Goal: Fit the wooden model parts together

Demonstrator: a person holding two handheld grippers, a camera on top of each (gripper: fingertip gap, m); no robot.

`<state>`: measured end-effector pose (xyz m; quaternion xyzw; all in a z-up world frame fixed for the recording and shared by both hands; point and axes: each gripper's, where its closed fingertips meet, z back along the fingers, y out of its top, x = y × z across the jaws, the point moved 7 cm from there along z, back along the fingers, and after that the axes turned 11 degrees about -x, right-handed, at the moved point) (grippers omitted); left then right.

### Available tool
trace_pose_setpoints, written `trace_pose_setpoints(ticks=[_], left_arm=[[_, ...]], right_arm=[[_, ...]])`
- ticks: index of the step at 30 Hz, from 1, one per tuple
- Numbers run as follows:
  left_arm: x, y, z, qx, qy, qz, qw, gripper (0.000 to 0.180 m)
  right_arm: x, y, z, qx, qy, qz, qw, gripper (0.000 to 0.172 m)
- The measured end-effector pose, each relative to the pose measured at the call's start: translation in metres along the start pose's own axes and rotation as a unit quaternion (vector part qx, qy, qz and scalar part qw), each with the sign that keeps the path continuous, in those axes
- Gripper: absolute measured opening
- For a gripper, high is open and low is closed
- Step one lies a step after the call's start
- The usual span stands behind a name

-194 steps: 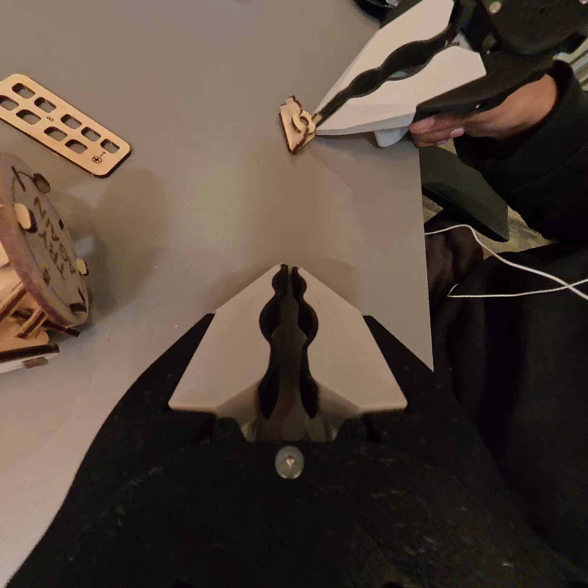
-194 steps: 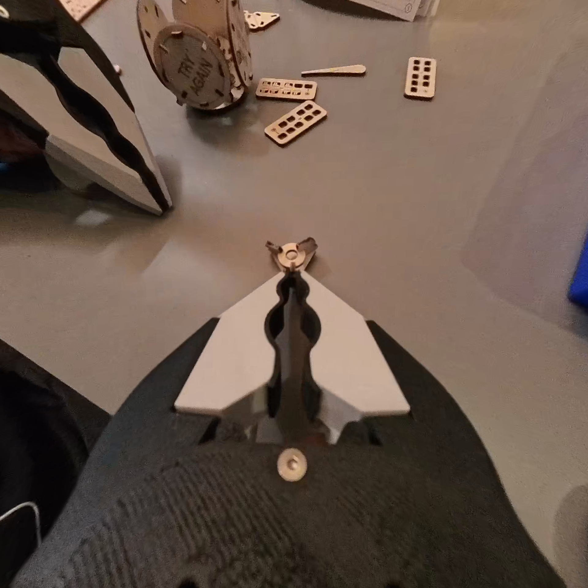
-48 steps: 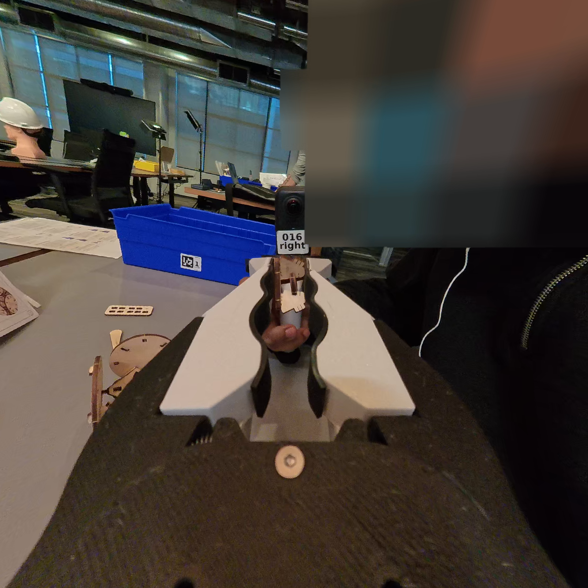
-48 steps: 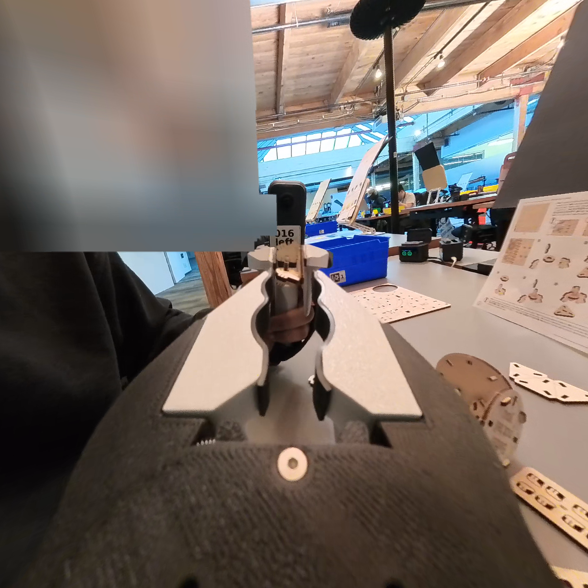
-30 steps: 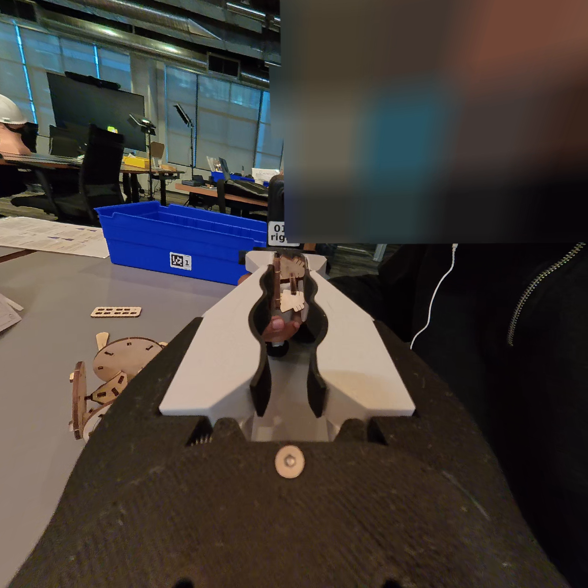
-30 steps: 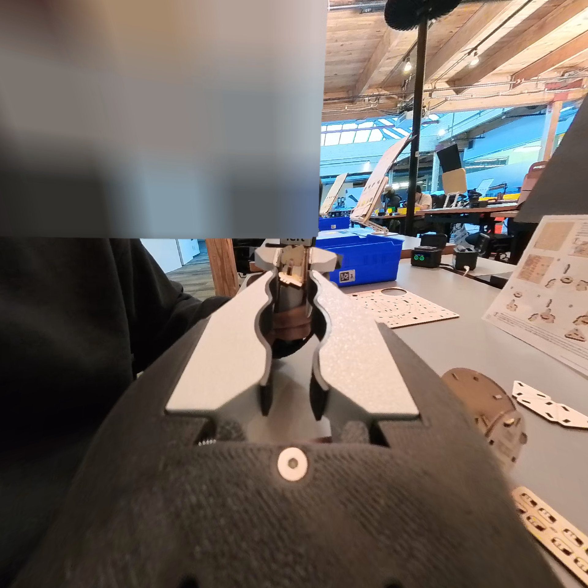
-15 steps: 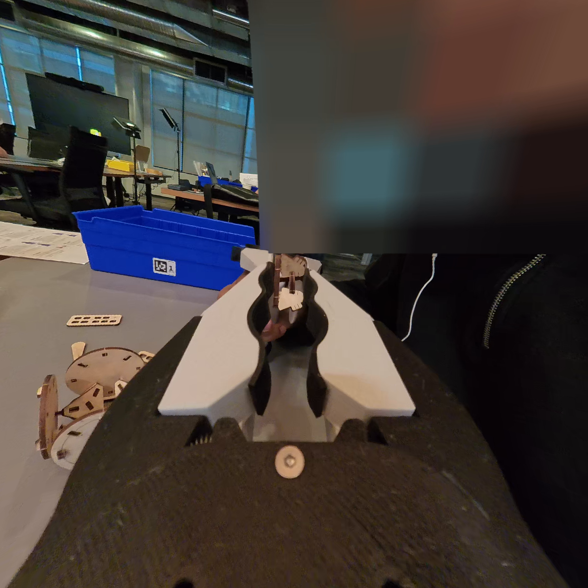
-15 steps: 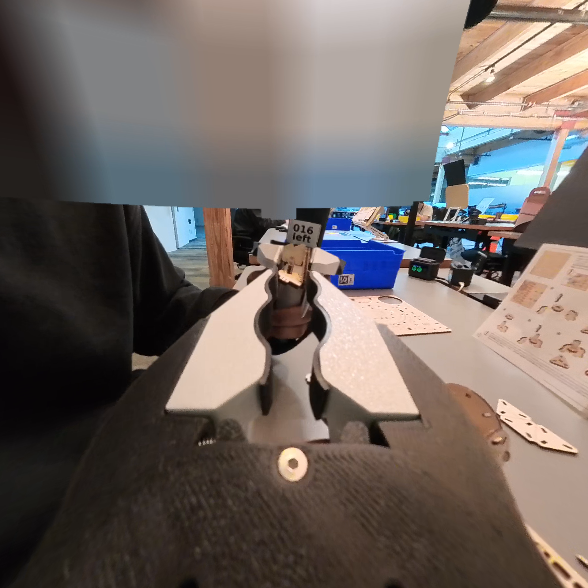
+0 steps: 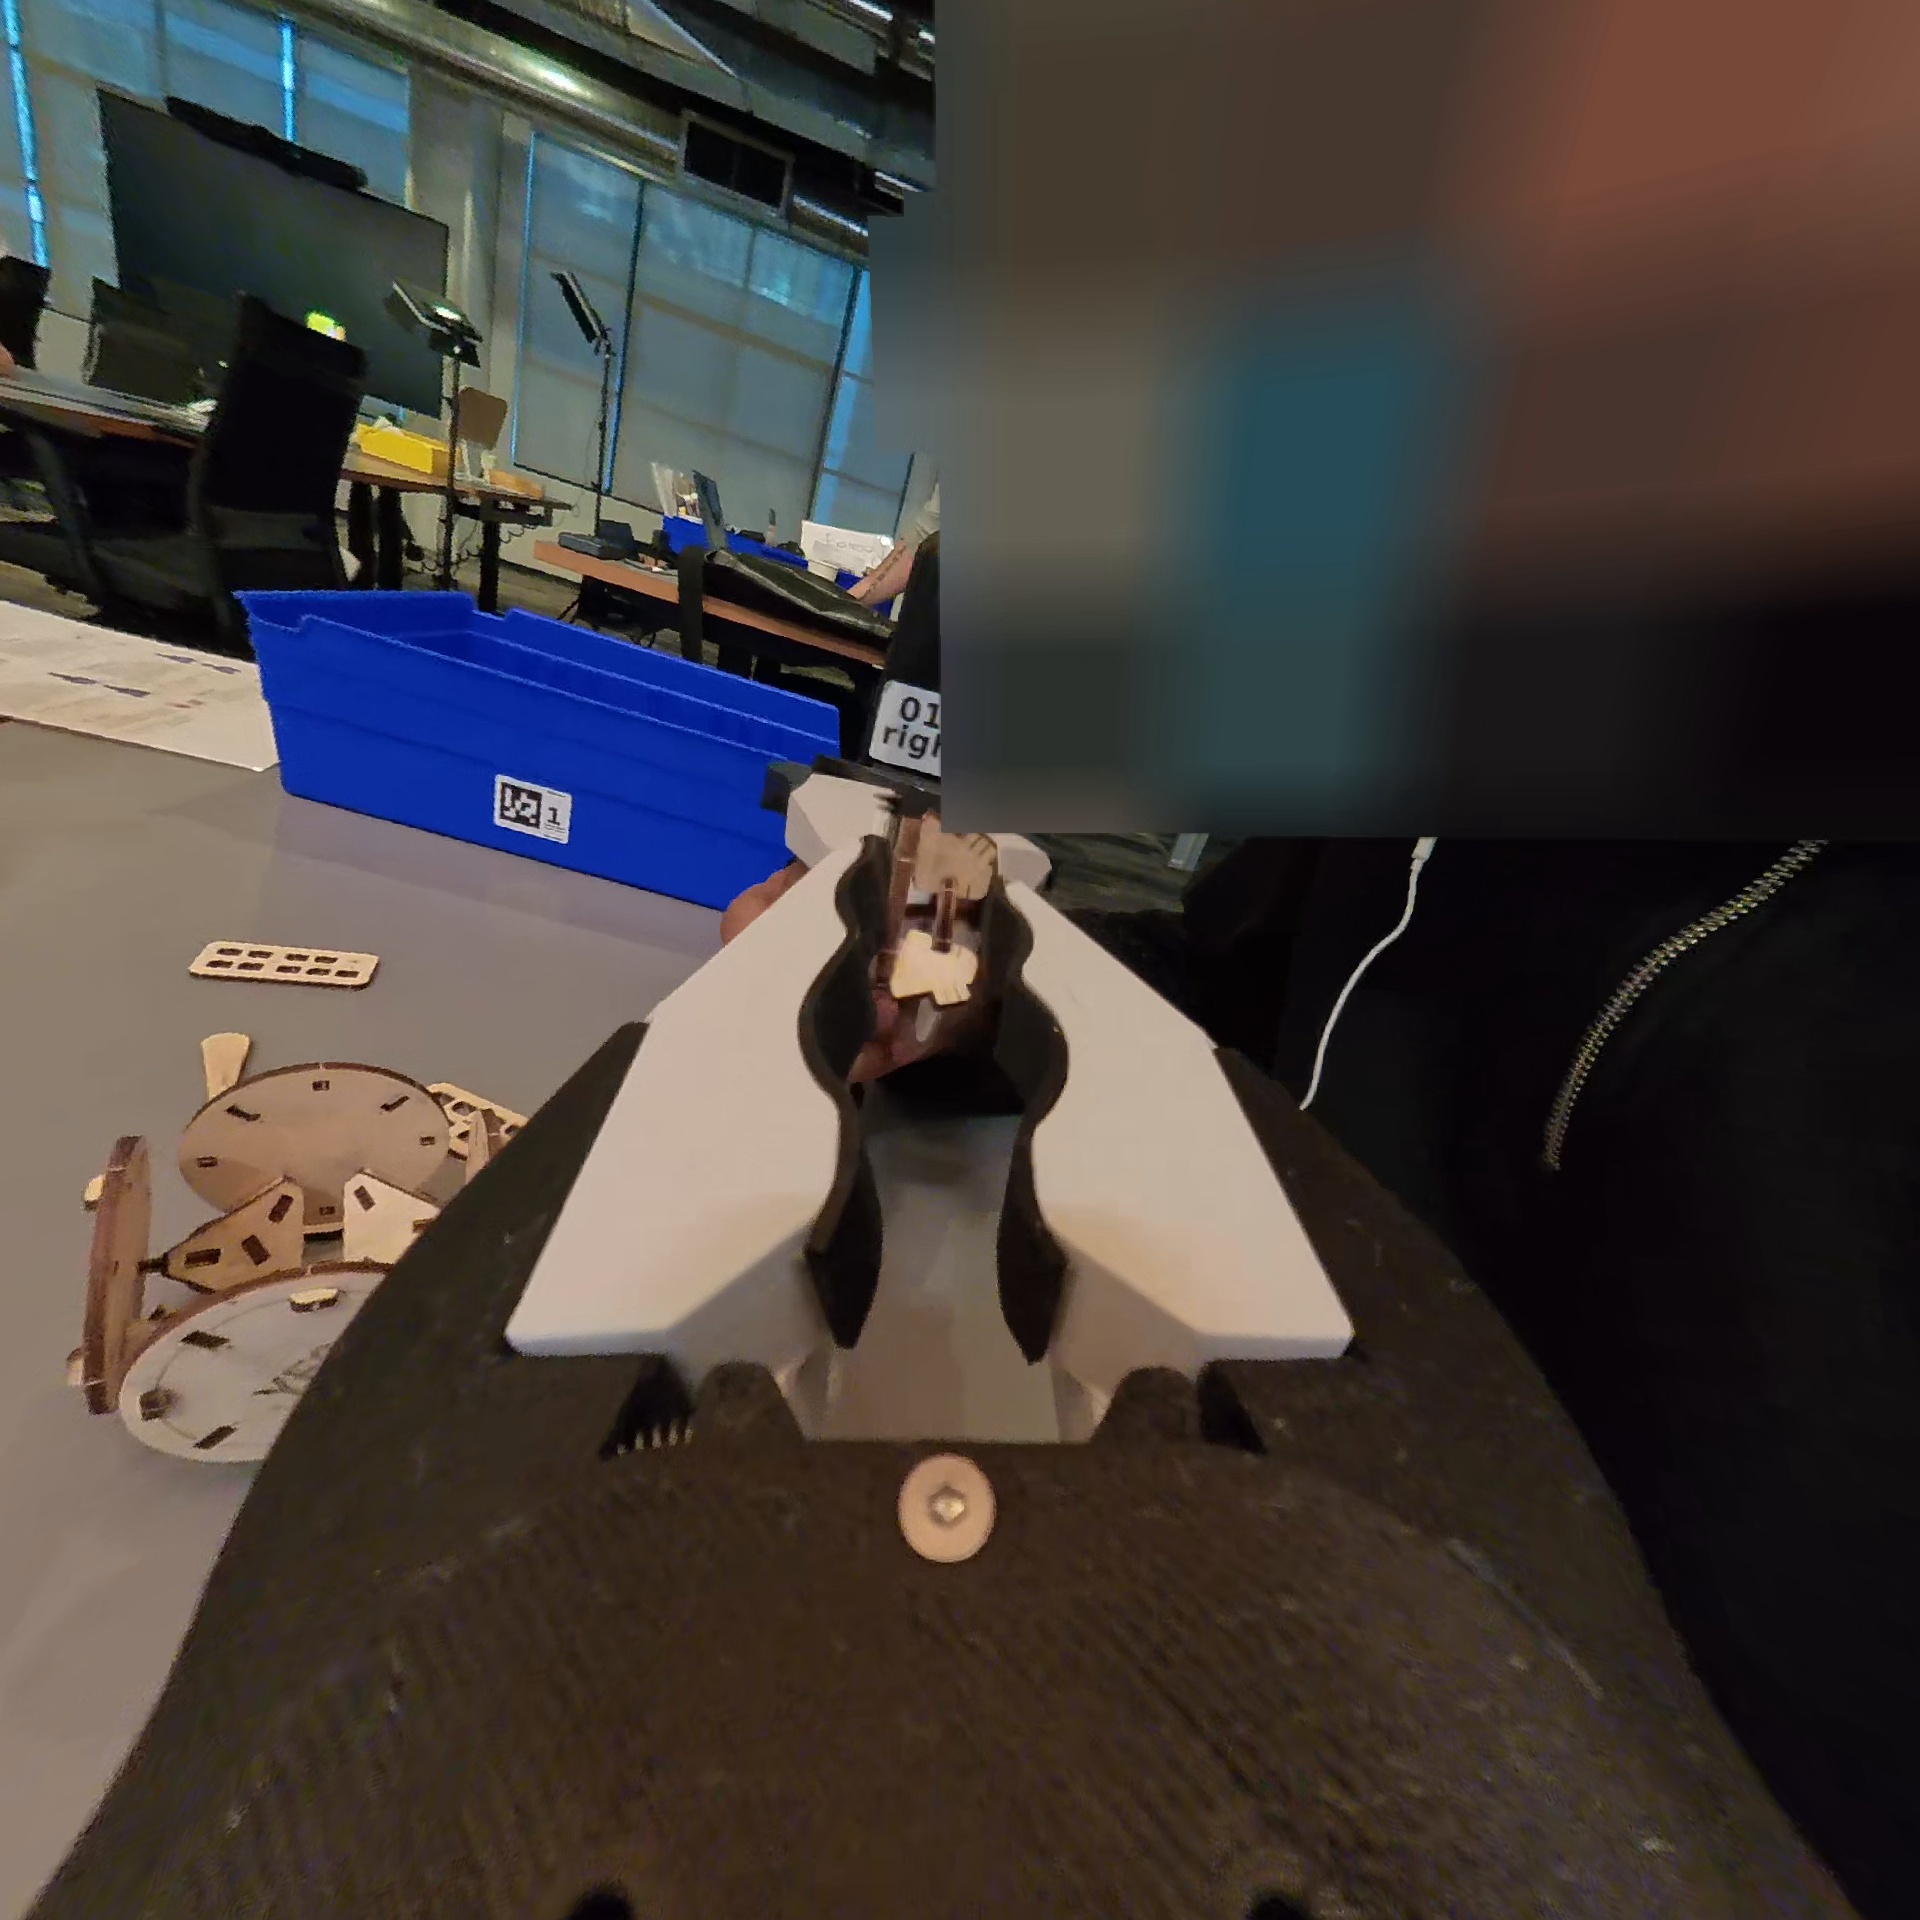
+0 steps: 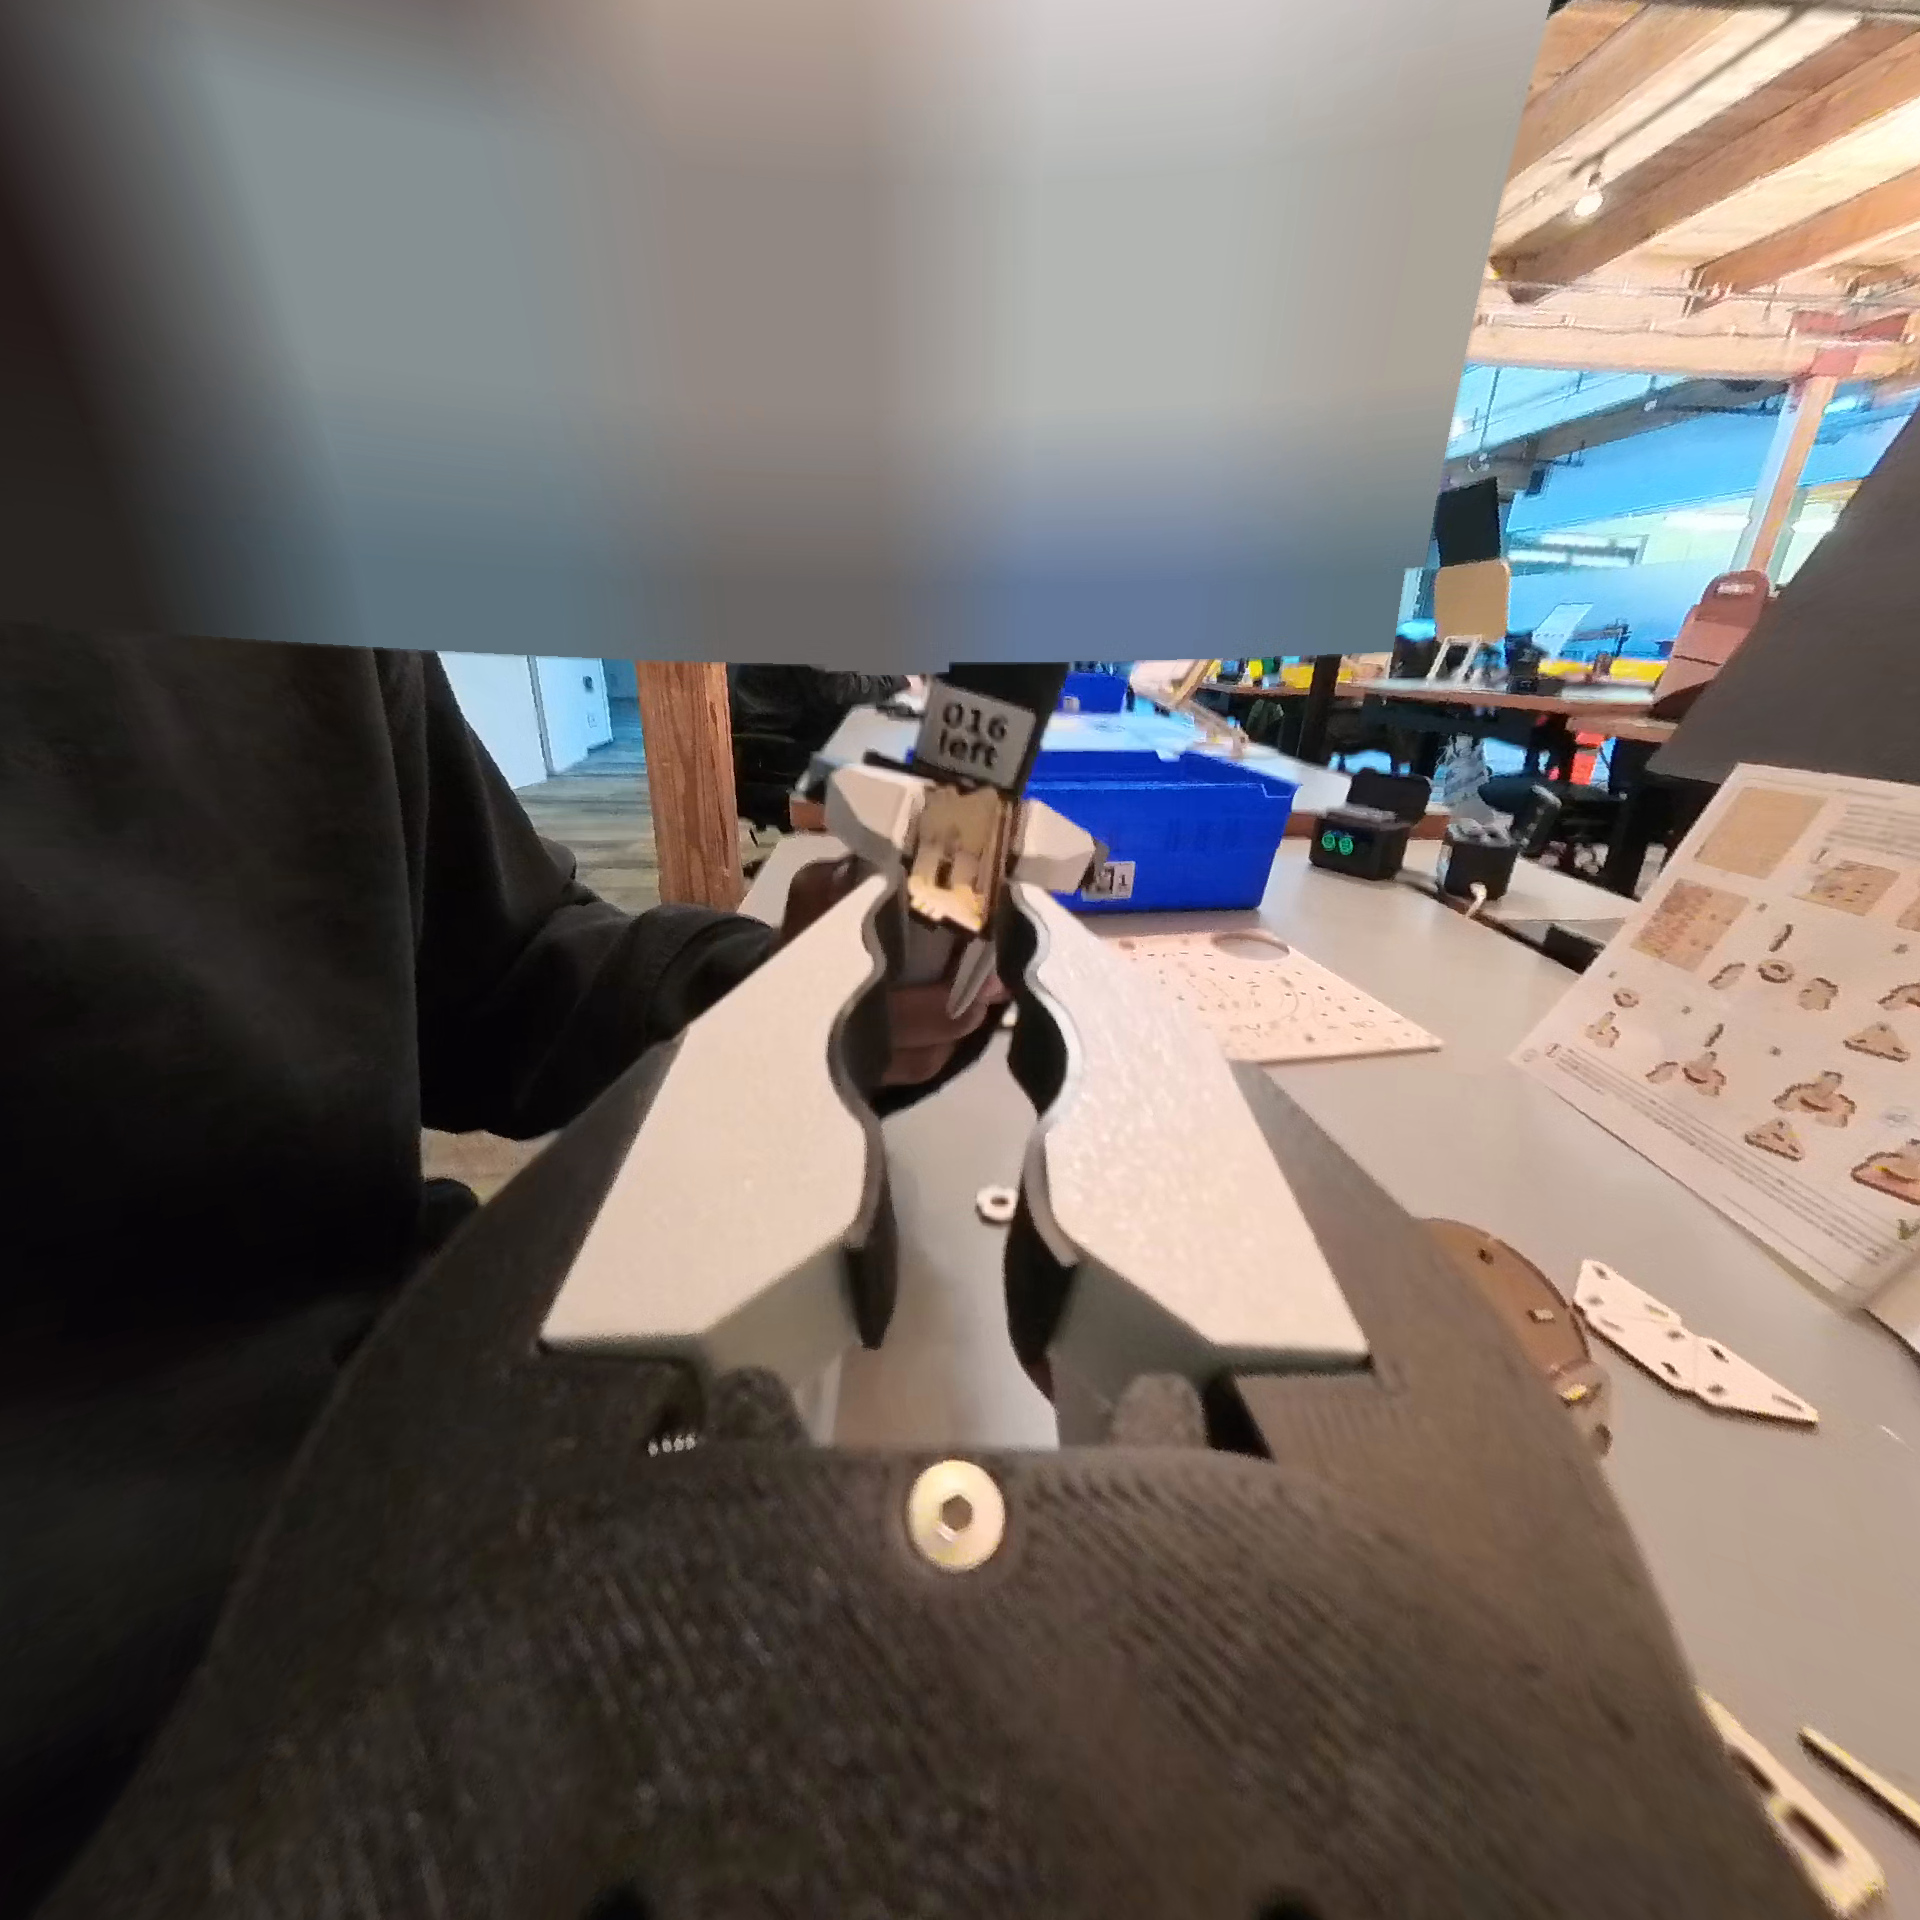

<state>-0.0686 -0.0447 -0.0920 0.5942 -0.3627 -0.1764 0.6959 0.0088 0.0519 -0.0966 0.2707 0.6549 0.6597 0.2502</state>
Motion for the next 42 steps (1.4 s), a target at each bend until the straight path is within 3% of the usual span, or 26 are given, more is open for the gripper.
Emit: trace_pose_setpoints(ticks=[1,2,3,5,6,8,12,20,31,39,42], left_arm=[[0.001,-0.001,-0.004,-0.009,0.002,-0.004,1.000,0.015],[0.011,-0.008,-0.016,-0.052,-0.015,-0.030,0.998,0.000],[0.028,-0.022,-0.041,-0.115,-0.041,-0.061,0.991,0.000],[0.058,-0.053,-0.084,-0.221,-0.079,-0.121,0.965,0.000],[0.057,-0.047,-0.083,-0.216,-0.071,-0.130,0.965,0.000],[0.041,-0.023,-0.061,-0.138,-0.055,-0.083,0.986,0.000],[0.001,-0.017,-0.028,-0.109,0.067,-0.046,0.991,0.000],[-0.016,-0.008,-0.006,-0.041,0.047,0.011,0.998,0.000],[-0.015,-0.005,0.000,-0.019,0.077,-0.033,0.996,0.000],[-0.023,-0.002,0.009,-0.001,0.111,-0.023,0.994,0.000],[-0.023,-0.003,0.008,-0.006,0.121,-0.033,0.992,0.000]], right_arm=[[-0.002,-0.005,-0.003,-0.031,-0.014,0.015,0.999,0.016],[-0.002,-0.015,-0.010,-0.078,-0.045,0.036,0.995,0.016],[0.001,-0.020,-0.015,-0.081,-0.064,0.034,0.994,0.000],[0.004,-0.009,-0.014,-0.018,-0.042,-0.003,0.999,0.000],[0.004,-0.011,-0.014,-0.038,-0.047,0.017,0.998,0.000],[0.008,-0.018,-0.013,-0.064,-0.065,0.016,0.996,0.000],[0.042,-0.026,0.001,-0.097,-0.124,-0.043,0.987,0.000],[0.052,-0.029,0.014,-0.054,-0.125,-0.078,0.988,0.000],[0.046,-0.028,0.014,-0.015,-0.113,-0.074,0.991,0.000],[0.044,-0.027,0.014,-0.004,-0.115,-0.062,0.991,0.017],[0.043,-0.027,0.013,-0.005,-0.120,-0.063,0.991,0.039]])
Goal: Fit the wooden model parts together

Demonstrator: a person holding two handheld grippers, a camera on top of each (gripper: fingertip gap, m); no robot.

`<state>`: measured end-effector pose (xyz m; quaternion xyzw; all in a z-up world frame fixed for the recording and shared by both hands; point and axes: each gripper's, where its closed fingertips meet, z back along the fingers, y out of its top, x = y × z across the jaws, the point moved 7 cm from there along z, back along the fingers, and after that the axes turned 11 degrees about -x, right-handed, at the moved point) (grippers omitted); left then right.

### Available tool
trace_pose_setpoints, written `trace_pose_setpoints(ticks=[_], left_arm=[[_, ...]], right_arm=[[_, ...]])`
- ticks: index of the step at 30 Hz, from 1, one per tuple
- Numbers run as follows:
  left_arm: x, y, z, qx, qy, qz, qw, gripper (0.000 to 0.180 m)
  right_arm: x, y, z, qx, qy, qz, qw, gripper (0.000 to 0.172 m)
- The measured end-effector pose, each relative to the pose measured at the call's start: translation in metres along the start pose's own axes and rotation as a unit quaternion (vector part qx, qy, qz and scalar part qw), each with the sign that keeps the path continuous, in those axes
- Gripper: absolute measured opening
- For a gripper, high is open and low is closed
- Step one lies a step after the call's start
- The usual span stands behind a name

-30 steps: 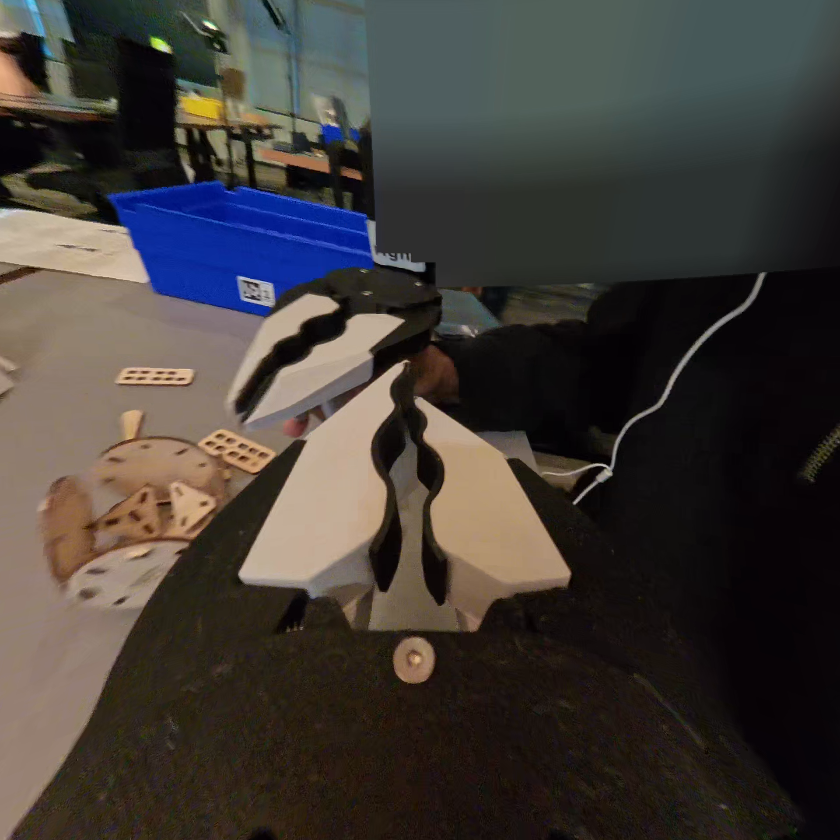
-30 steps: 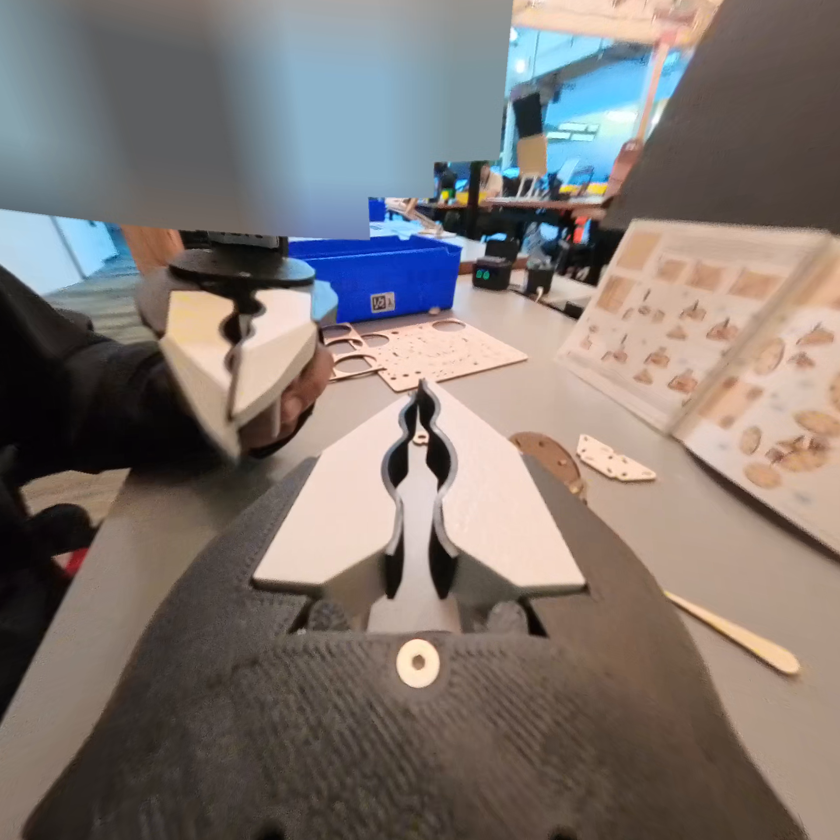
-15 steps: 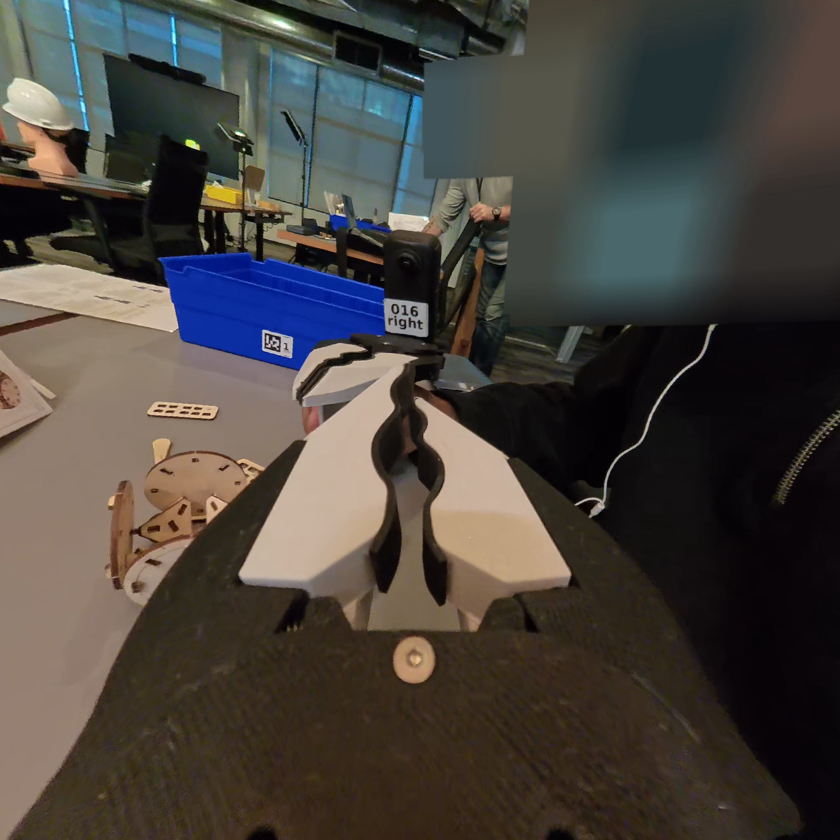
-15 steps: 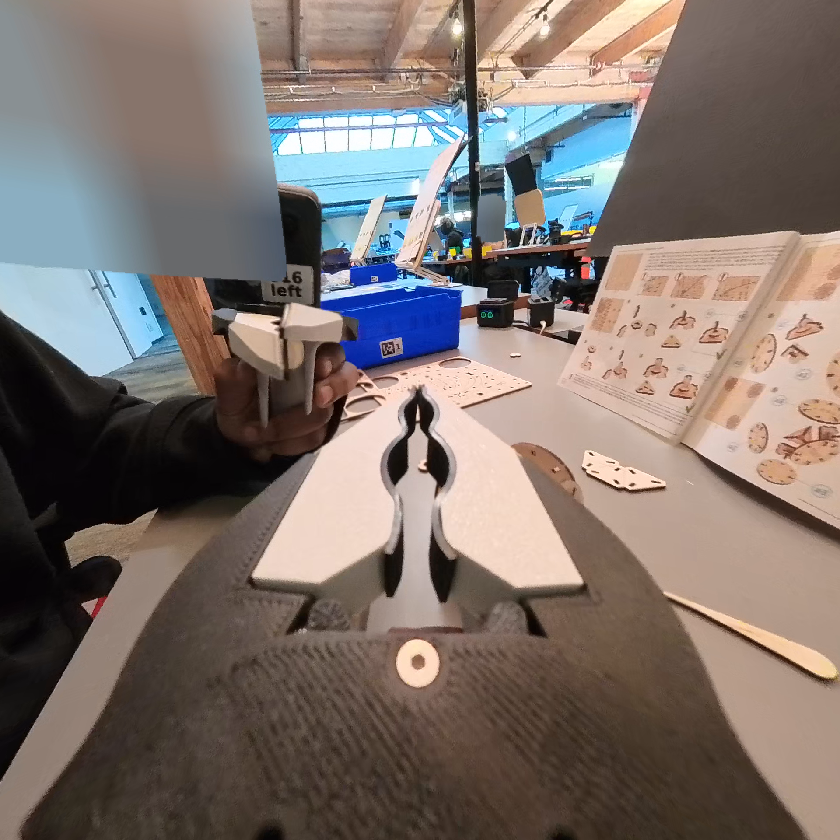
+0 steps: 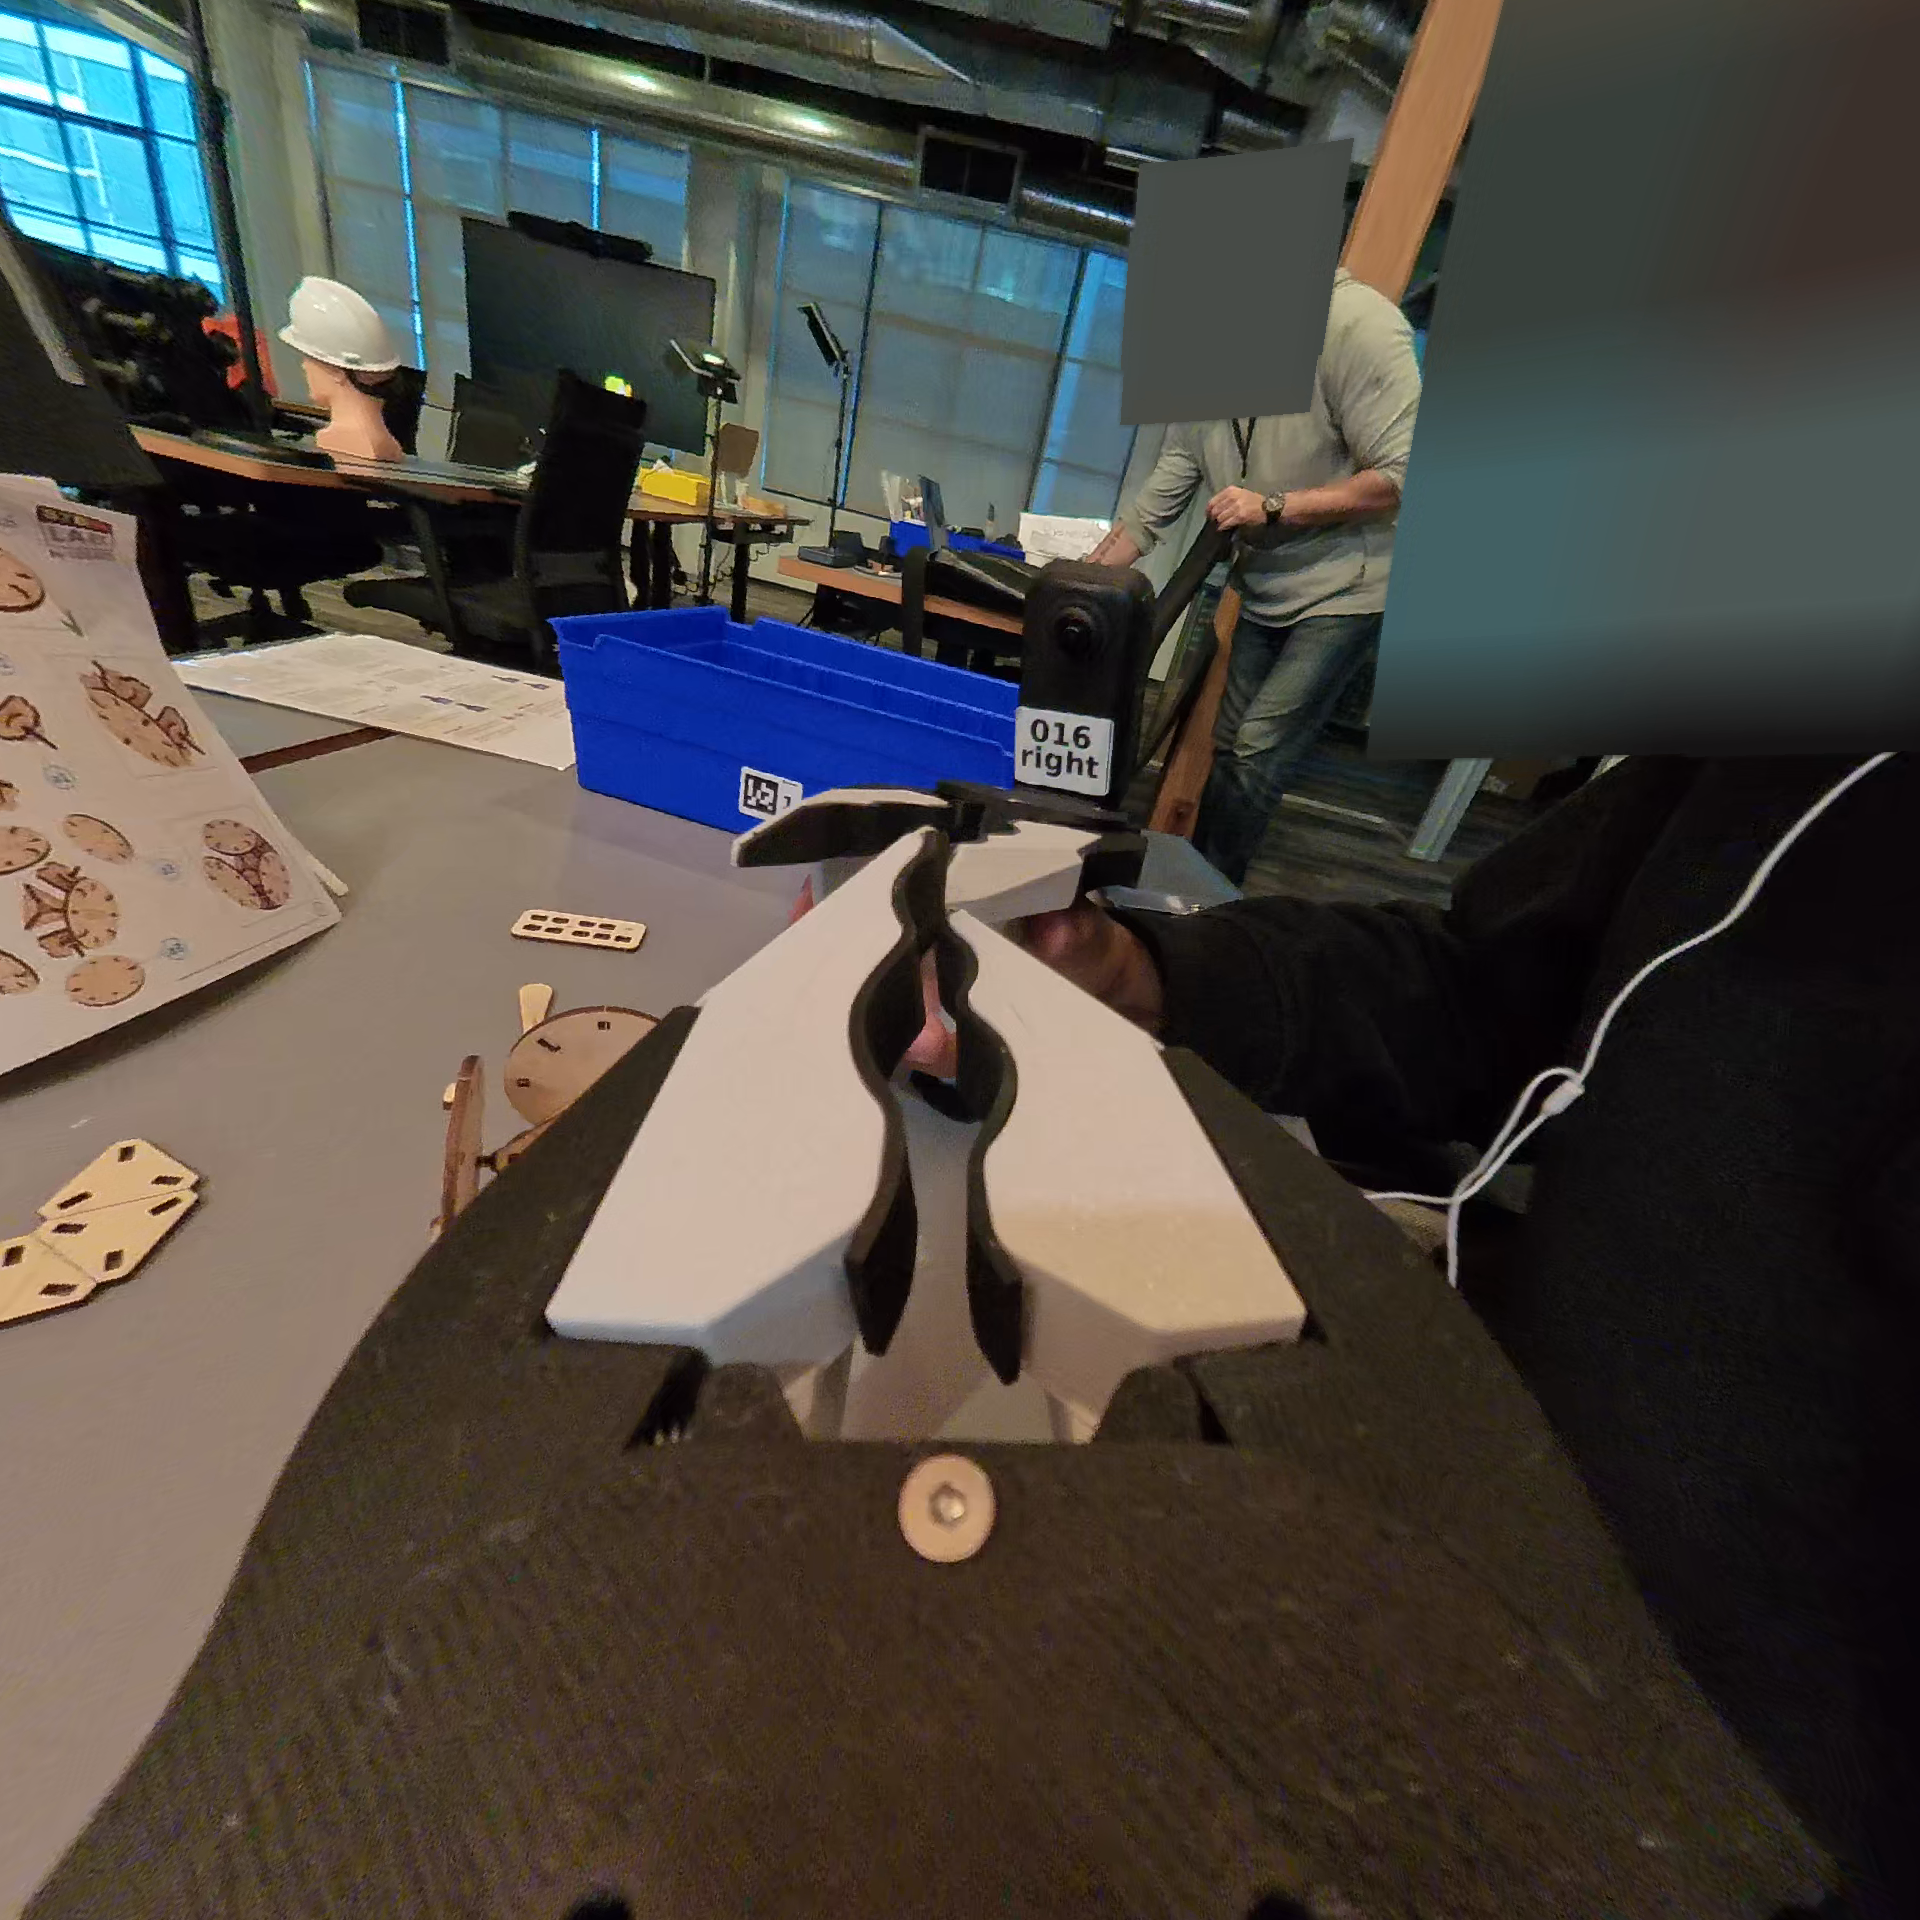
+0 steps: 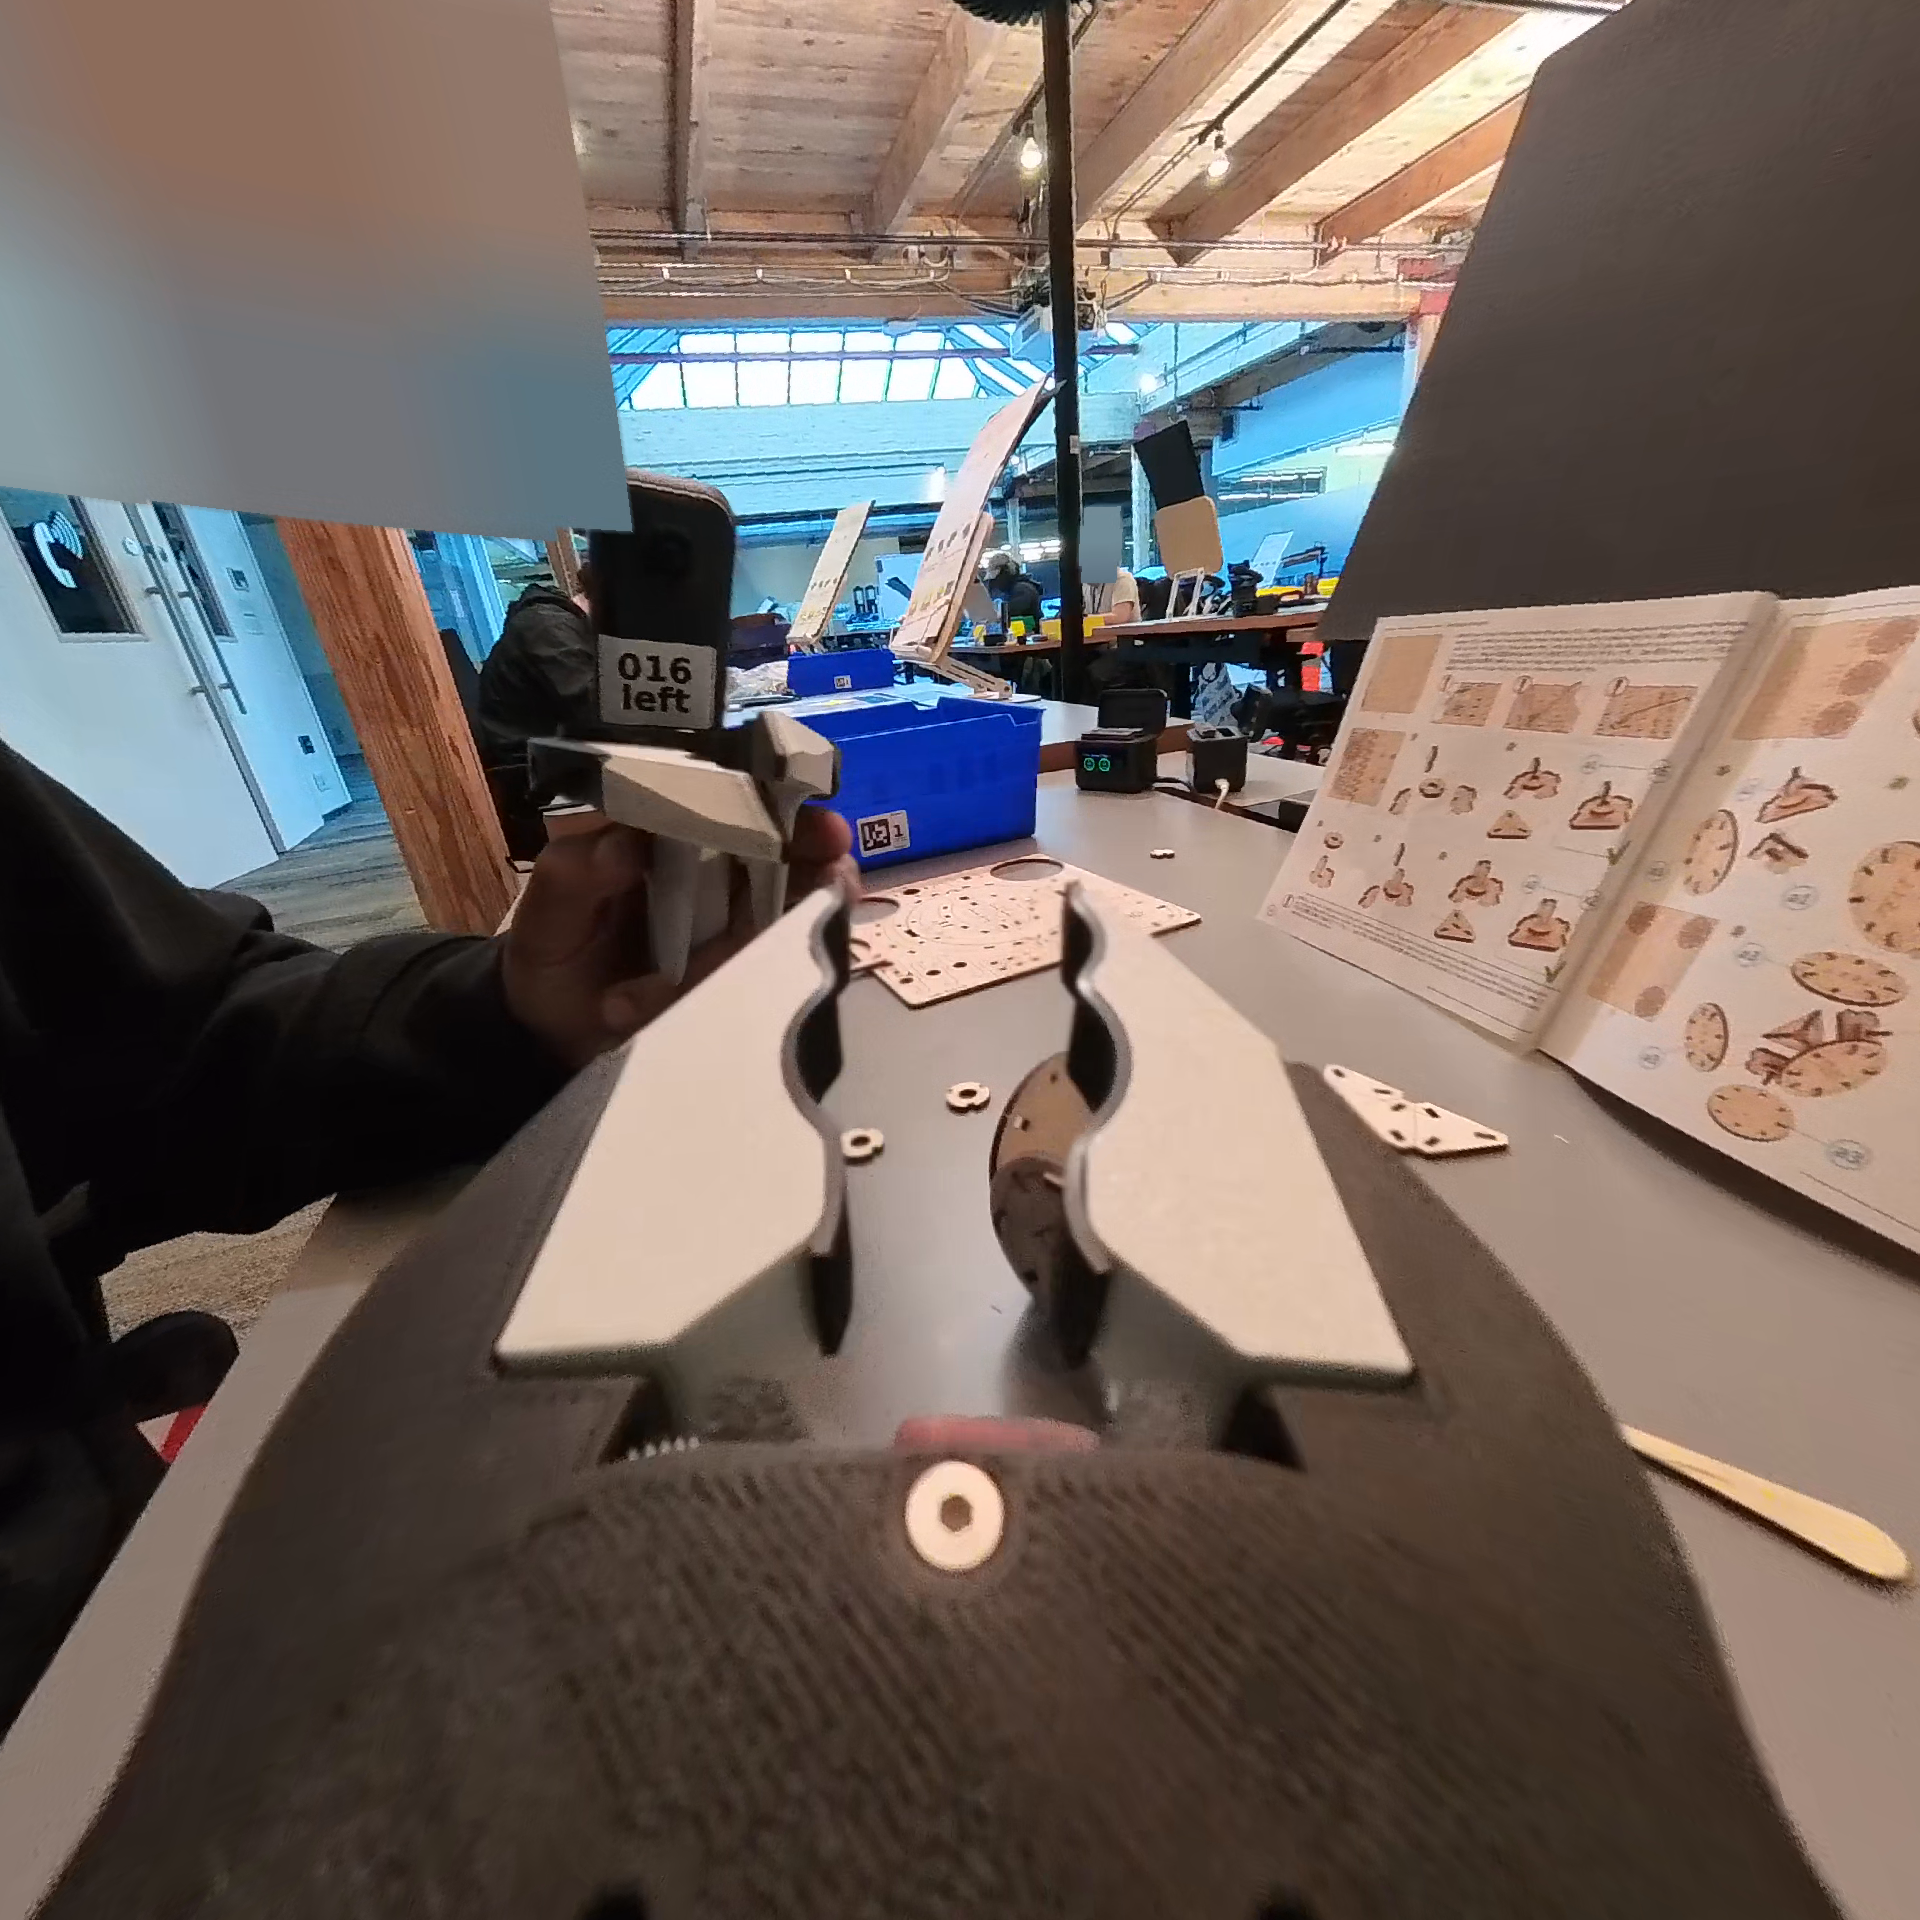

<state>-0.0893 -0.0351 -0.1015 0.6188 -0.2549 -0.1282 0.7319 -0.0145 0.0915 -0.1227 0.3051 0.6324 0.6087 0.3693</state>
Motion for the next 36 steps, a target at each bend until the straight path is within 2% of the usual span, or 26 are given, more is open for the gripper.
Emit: trace_pose_setpoints(ticks=[2,5,7,10,13,18,21,25,29,34,35,36], left_arm=[[0.000,-0.002,-0.003,-0.010,0.006,-0.003,1.000,0.000],[0.000,-0.003,-0.007,-0.029,0.025,-0.004,0.999,0.000],[-0.001,-0.004,-0.007,-0.035,0.075,-0.021,0.996,0.000],[-0.001,-0.008,-0.014,-0.061,0.095,-0.039,0.993,0.000],[-0.008,-0.015,-0.021,-0.090,0.121,-0.017,0.988,0.000],[-0.015,-0.012,-0.021,-0.060,0.149,0.007,0.987,0.000],[-0.023,-0.019,-0.027,-0.076,0.155,0.055,0.983,0.000],[-0.020,-0.021,-0.029,-0.080,0.121,0.073,0.987,0.000],[-0.010,-0.018,-0.025,-0.074,0.046,0.056,0.995,0.000],[-0.014,-0.010,-0.013,-0.041,0.045,0.085,0.995,0.000],[-0.012,-0.011,-0.012,-0.053,0.038,0.080,0.995,0.062],[-0.011,-0.011,-0.012,-0.065,0.040,0.081,0.994,0.046]], right_arm=[[0.000,-0.001,0.000,-0.006,0.000,0.007,1.000,0.041],[0.000,0.001,0.002,-0.003,-0.009,0.025,1.000,0.025],[0.000,0.001,0.002,-0.005,-0.008,0.022,1.000,0.025],[-0.001,-0.001,0.001,-0.011,-0.005,0.023,1.000,0.028],[-0.004,-0.002,0.000,-0.013,0.002,0.034,0.999,0.028],[-0.004,-0.002,0.000,-0.013,-0.002,0.040,0.999,0.028],[-0.002,-0.001,0.001,-0.009,-0.008,0.035,0.999,0.027],[0.000,-0.001,0.002,-0.007,-0.015,0.036,0.999,0.026],[0.000,-0.001,0.002,-0.007,-0.015,0.041,0.999,0.024],[0.001,0.000,0.003,-0.002,-0.022,0.042,0.999,0.022],[0.001,0.000,0.003,0.000,-0.025,0.041,0.999,0.021],[0.001,0.000,0.003,0.000,-0.027,0.041,0.999,0.021]])
